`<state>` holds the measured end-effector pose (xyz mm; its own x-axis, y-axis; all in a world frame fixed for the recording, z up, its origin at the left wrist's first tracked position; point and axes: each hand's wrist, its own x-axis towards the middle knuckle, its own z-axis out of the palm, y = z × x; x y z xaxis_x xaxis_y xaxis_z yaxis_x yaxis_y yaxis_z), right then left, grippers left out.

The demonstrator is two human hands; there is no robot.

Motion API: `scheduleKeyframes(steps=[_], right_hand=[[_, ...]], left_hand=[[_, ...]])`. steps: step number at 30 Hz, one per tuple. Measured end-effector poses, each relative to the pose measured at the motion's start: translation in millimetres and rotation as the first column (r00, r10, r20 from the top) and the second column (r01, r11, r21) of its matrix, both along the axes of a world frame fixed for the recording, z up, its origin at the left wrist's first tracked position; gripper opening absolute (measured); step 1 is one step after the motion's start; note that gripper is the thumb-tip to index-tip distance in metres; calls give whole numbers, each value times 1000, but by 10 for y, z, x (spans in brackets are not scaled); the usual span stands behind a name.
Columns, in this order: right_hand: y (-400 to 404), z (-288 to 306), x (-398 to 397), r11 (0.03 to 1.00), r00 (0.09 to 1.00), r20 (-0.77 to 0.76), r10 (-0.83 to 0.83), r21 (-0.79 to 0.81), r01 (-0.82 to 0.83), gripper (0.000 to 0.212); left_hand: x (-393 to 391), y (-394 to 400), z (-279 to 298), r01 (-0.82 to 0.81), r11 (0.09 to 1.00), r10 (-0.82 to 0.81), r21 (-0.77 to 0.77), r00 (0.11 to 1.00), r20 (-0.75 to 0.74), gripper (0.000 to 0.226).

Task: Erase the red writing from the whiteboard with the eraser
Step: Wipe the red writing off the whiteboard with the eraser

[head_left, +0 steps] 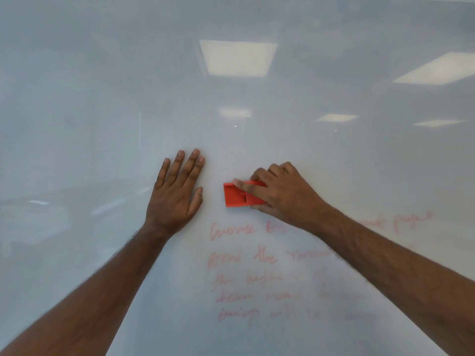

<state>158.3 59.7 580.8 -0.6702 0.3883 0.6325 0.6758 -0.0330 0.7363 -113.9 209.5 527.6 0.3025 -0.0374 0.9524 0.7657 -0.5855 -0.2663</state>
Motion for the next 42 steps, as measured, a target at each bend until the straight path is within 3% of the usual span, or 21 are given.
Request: scheduleKeyframes(steps=[7,11,15,21,24,29,34,42], right_hand=[[202,-259,-373,999,997,-68,30,-38,-33,71],[278,-657,-526,987,995,18,98,-127,-95,59],[280,-1005,-397,965,983,122,140,-238,-108,67],[128,-789,-88,974,962,229,147,-200,-101,51],[37,-467,46,983,974,174,144,-142,-120,48],[-35,173,253,1000,1000,-18,21,1,-21,66],[13,79,185,997,983,-174,60,50,-52,72],[-36,-638,177,993,997,46,64,-106,-59,60]], left_hand=[[-46,4,17,48,999,-48,-8,999,-13,58],[-78,9,-13,29,1000,-29,-4,999,-29,58],[-76,0,-25,15,1000,-15,-1,999,-31,59],[-82,12,-40,10,1000,-9,7,1000,-25,58],[-72,24,-53,7,1000,-7,14,1000,-18,59],[-69,32,-63,8,1000,-8,14,1000,-15,59],[-65,18,-71,11,1000,-11,-5,1000,-16,62],[-73,25,-93,7,1000,-7,-12,1000,-13,64]])
